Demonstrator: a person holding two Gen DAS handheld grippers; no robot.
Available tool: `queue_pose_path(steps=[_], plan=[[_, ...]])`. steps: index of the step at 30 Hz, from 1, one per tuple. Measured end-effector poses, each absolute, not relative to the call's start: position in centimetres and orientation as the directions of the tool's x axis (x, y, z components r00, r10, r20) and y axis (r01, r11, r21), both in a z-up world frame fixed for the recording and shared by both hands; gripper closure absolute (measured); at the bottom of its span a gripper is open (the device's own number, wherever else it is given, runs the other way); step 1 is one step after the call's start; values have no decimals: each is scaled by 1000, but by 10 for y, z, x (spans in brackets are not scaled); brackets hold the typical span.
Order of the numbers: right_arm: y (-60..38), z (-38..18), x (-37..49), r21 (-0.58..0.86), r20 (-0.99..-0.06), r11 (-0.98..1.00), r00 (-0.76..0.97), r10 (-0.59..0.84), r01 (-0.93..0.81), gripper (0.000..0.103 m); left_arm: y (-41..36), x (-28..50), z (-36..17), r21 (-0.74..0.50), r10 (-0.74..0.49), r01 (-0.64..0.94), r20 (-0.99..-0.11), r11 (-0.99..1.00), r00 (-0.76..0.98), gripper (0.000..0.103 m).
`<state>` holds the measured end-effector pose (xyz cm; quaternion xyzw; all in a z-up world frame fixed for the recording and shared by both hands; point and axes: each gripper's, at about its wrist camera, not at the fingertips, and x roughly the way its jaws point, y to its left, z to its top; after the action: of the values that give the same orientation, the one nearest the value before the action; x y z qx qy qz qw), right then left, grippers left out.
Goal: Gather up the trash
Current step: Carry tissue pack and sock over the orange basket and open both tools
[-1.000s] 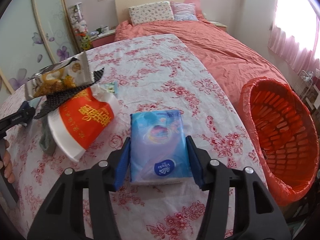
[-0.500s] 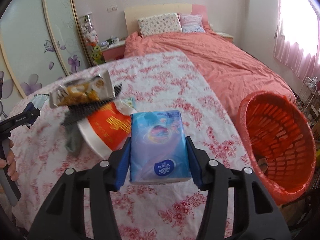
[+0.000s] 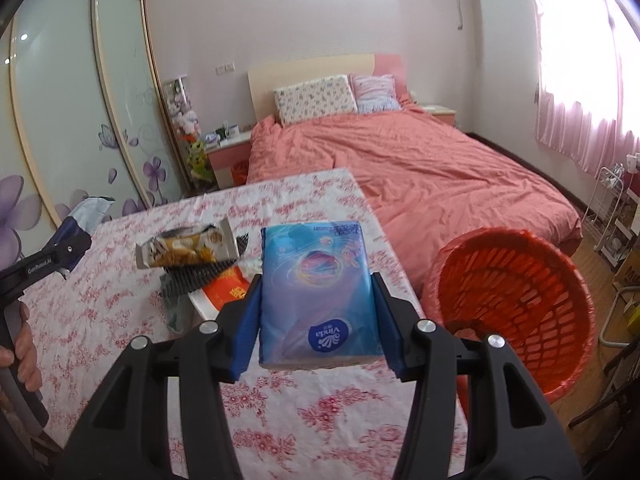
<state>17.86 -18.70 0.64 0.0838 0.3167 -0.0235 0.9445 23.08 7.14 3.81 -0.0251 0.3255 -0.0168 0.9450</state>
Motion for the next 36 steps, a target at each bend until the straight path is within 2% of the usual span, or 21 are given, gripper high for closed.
queue_pose_path(steps=[15, 28, 36], plan=[[-255, 23, 146, 157, -546, 964, 832, -95, 213, 52, -38, 217, 47, -121, -304, 289, -579, 950, 756, 60], [-344, 11, 133, 245, -540, 899, 821, -184, 362, 52, -151, 222, 27, -165, -483, 493, -606, 854, 632, 60], [-403, -11, 134, 320, -565, 839, 800, -204, 440, 52, -210, 225, 8, -168, -540, 587, -639, 792, 548, 60]])
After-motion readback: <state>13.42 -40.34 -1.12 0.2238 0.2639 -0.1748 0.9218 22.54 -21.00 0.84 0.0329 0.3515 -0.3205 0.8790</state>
